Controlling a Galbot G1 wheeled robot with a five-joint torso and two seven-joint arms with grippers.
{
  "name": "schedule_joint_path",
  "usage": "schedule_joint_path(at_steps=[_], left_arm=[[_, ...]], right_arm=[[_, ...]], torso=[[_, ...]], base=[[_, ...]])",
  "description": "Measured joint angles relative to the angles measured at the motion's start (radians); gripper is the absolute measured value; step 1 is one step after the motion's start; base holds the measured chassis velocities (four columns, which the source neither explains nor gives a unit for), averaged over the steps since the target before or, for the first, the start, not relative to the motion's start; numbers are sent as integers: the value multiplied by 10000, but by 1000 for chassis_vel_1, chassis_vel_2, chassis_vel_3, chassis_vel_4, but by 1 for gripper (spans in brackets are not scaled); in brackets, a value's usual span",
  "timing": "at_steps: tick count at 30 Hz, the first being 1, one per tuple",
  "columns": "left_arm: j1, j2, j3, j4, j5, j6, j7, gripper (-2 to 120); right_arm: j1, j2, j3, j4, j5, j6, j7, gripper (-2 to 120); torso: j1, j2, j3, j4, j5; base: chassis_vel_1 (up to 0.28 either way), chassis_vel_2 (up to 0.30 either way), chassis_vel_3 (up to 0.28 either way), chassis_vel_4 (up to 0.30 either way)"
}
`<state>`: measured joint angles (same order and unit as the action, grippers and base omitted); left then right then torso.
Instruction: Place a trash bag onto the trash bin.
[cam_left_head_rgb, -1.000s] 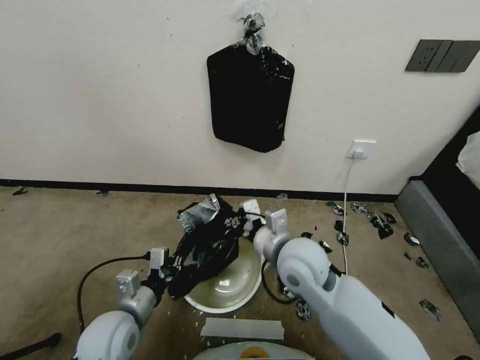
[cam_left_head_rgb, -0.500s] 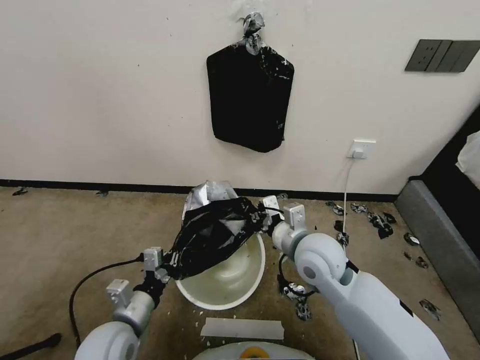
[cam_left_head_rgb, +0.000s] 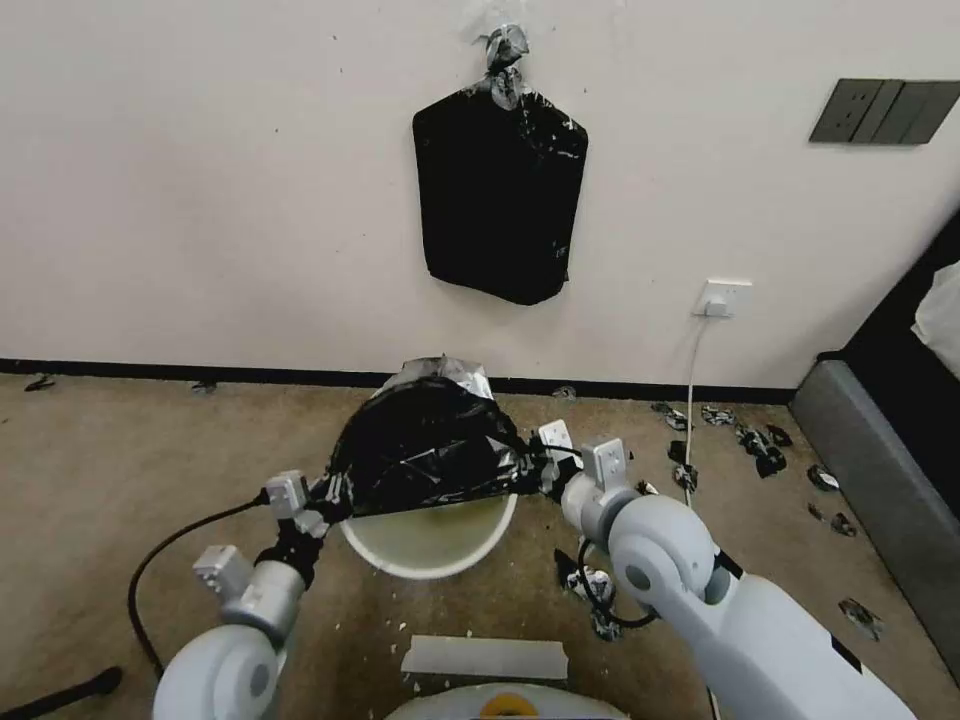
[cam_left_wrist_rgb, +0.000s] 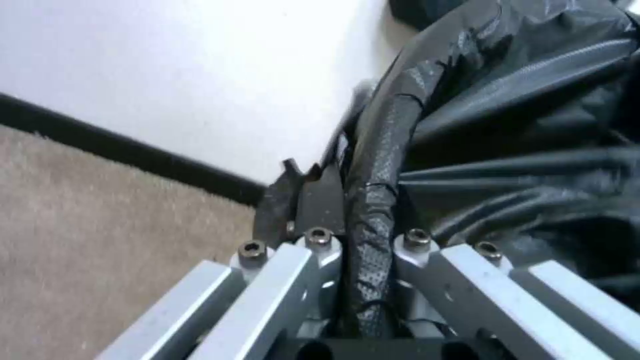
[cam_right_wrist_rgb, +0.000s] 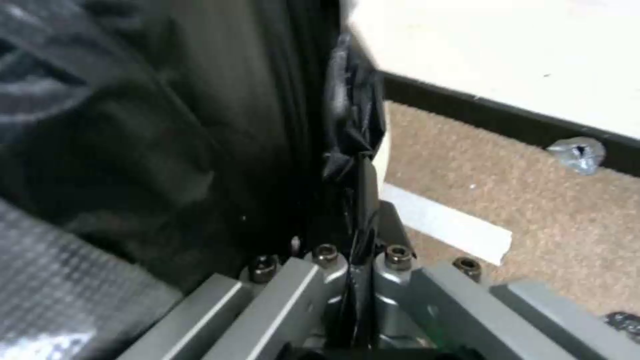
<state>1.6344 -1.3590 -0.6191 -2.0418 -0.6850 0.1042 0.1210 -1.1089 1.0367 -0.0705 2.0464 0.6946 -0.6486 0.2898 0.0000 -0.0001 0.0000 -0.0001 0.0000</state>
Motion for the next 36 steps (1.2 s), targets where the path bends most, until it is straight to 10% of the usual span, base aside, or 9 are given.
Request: schedule_joint_path(at_steps=[19, 27, 36], left_arm=[[-217, -349, -184, -253, -406, 612, -705, 4], [105, -223, -221, -136, 552, 985, -743, 3], [99, -190, -296, -124, 642, 1064, -944, 3]], right_arm=[[-609, -392, -425, 115, -1729, 872, -1301, 3], [-706, -62, -167, 191, -2349, 1061, 523, 34], [-1352, 163, 1152, 773, -1435, 1685, 280, 63]], torso=[[-1, 0, 0, 0, 0], [0, 0, 0, 1, -1], [-1, 0, 0, 0, 0]], base=[[0, 0, 0, 0], [0, 0, 0, 0], [0, 0, 0, 0]])
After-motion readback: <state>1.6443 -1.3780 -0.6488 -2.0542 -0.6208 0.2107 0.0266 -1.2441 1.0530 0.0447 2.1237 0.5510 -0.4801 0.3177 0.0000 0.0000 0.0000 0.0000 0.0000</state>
